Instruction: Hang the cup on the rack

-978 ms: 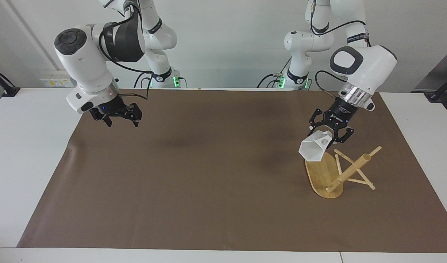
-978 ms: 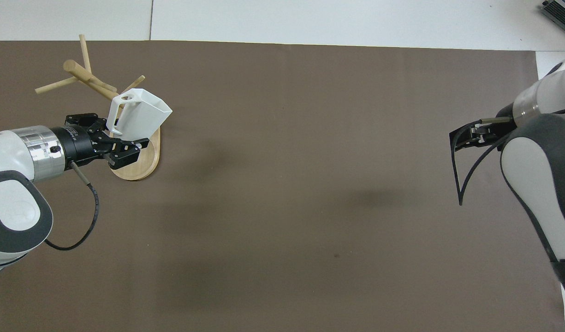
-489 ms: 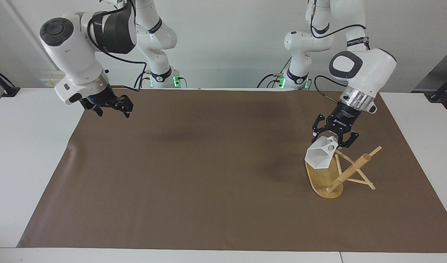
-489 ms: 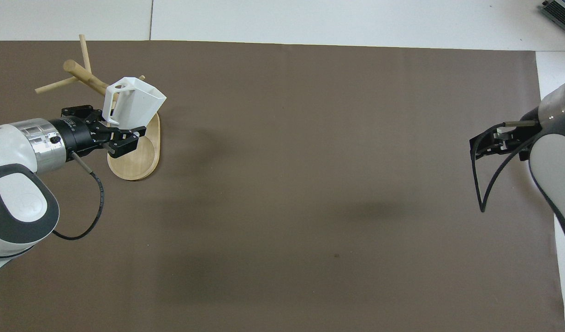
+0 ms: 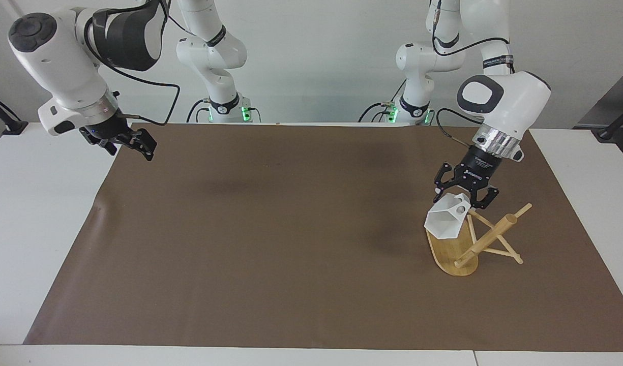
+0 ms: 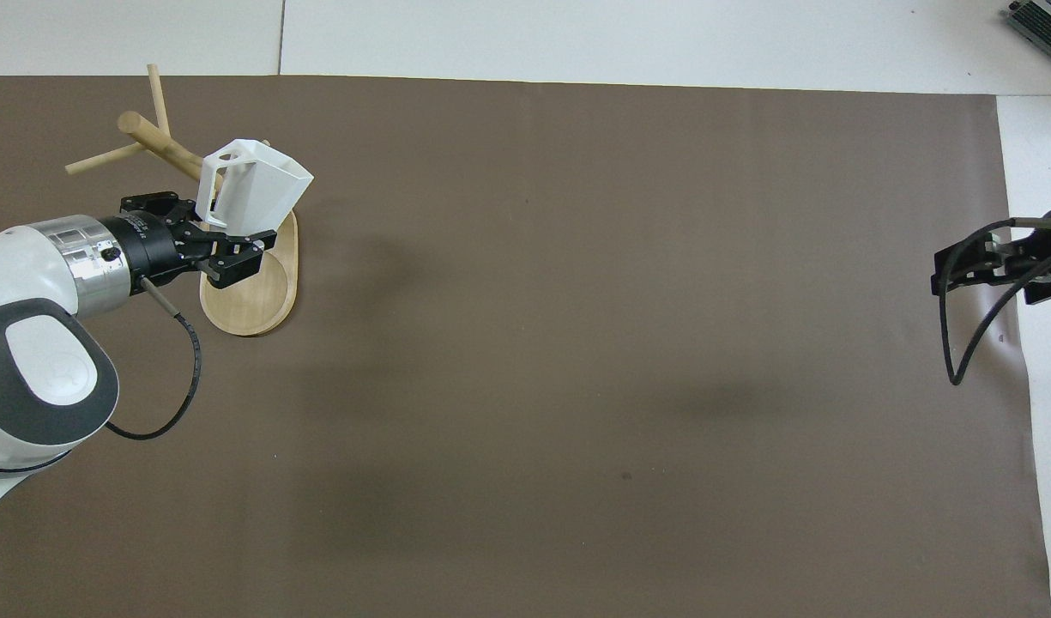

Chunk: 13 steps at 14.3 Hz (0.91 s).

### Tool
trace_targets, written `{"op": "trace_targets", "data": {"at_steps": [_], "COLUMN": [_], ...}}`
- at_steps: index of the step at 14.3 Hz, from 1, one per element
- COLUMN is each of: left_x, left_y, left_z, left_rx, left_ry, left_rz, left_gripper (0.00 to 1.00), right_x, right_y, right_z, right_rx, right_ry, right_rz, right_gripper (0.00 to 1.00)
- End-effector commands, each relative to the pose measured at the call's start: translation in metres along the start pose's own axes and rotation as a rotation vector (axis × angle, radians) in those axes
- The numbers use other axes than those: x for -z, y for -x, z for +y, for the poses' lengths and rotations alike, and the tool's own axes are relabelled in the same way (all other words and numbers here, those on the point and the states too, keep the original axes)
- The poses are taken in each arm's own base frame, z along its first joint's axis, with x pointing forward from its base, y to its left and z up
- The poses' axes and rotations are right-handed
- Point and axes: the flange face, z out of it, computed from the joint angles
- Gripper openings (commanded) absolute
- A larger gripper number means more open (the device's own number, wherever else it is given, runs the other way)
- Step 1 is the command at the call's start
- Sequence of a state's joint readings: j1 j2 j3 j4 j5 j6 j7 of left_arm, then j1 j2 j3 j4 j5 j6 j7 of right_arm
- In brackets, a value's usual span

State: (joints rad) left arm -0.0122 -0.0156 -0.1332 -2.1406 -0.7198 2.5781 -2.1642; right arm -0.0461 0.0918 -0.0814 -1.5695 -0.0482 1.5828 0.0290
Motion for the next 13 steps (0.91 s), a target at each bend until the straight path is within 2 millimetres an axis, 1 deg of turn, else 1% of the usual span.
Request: {"op": "trace_targets", "data": {"at_steps": [1,4,7,8,9,10,11,13], "left_x": [0.000,0.001,0.002,-0.002,-0.005,-0.005,-0.004,-0.005], "left_y": [0.004,0.003,0.004,0.002,0.000,0.001,0.002,0.002], "left_z": [0.006,0.009,0.011,0.012,0.014,0.016,0.018,0.021], "left_rx": [0.014,0.018,0.022,0.025,0.026,0.026,0.028,0.034], "left_ry": [0.031,0.034,0.047,0.046,0.045,0.056,0.062,0.063], "left_rz": [-0.013,-0.013,-0.021,-0.016,-0.012,-0.019,-0.023,-0.023], "left_gripper": [0.00,0.00,0.00,0.00,0.00,0.00,0.00,0.00], "right_x": [0.011,0.014,0.031,0.031,0.038,0.043,0.051,0.054], "right_y": [-0.003,-0.004,-0.001,-0.001,0.001,0.003,0.004,0.006], "right_z": [0.001,-0.001,-0.004,-0.005,-0.007,-0.009,-0.016,-0.019], "right_rx": [-0.017,-0.016,-0.010,-0.011,-0.018,-0.022,-0.011,-0.004], "right_ry": [0.006,-0.001,-0.005,-0.005,-0.007,-0.008,-0.007,-0.009], "right_rz": [0.074,0.095,0.126,0.122,0.126,0.122,0.129,0.131], "right_gripper": [1.00,1.00,1.00,1.00,1.00,1.00,1.00,1.00]}}
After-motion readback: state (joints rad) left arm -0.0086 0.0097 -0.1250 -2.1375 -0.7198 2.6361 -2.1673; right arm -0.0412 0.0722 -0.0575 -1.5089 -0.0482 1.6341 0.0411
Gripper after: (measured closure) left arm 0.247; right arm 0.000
